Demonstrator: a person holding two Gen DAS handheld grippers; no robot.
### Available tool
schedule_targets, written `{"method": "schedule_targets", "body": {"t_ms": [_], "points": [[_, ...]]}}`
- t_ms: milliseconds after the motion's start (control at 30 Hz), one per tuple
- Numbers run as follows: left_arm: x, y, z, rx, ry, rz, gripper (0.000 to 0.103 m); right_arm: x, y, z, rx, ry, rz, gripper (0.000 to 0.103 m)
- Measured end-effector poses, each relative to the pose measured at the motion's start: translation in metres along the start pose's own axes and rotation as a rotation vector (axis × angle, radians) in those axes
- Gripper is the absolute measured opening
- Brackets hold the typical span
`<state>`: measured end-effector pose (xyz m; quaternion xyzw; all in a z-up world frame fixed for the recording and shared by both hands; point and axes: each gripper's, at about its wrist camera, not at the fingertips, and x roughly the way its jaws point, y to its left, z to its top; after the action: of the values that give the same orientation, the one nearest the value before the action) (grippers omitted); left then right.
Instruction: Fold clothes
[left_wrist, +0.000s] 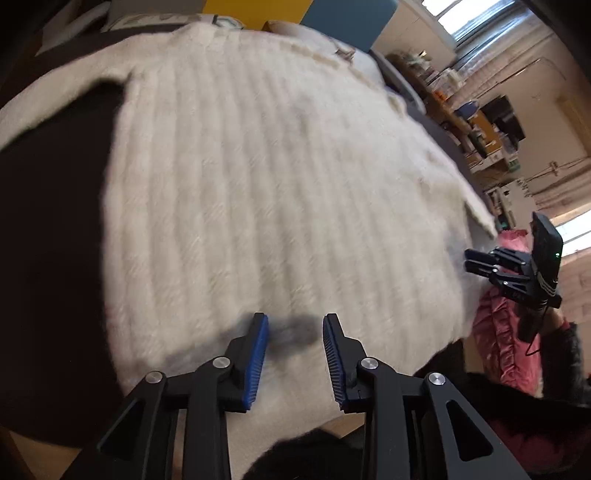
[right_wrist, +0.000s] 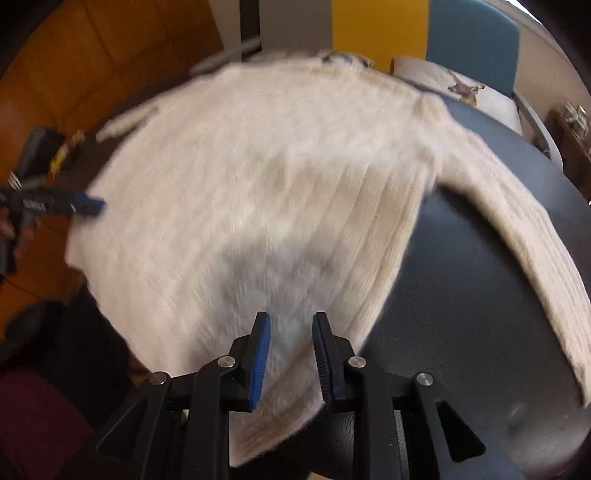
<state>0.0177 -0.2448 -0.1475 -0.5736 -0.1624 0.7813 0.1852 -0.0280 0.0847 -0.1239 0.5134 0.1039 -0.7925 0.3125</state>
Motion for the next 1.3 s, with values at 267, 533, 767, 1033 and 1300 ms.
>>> {"method": "schedule_targets", "body": {"t_ms": [267,533,767,1033,1300], "points": [[0.016,-0.06,0.057,0.196,-0.065,-0.043,0.033,-0.006,-0.031,0.073,-0.02,-0.092,-0.032,0.023],[0.041,-0.034,0.052,0.171,-0.038,0.027,0.031,0.009,-0.051,0.075,0.014,-0.058,-0.044,0.02],[0.012,-0.049,0.094,0.175,-0.162,0.011,0.033,0.022,-0.073,0.087,0.046,-0.039,-0.06,0.023],[0.045,-0.055,0.222,0.219,-0.196,0.05,0.036,0.042,-0.129,0.161,0.103,-0.076,-0.107,0.023],[0.097,-0.057,0.31,0.211,-0.149,0.074,0.046,0.082,-0.142,0.208,0.019,-0.02,-0.102,0.022]]}}
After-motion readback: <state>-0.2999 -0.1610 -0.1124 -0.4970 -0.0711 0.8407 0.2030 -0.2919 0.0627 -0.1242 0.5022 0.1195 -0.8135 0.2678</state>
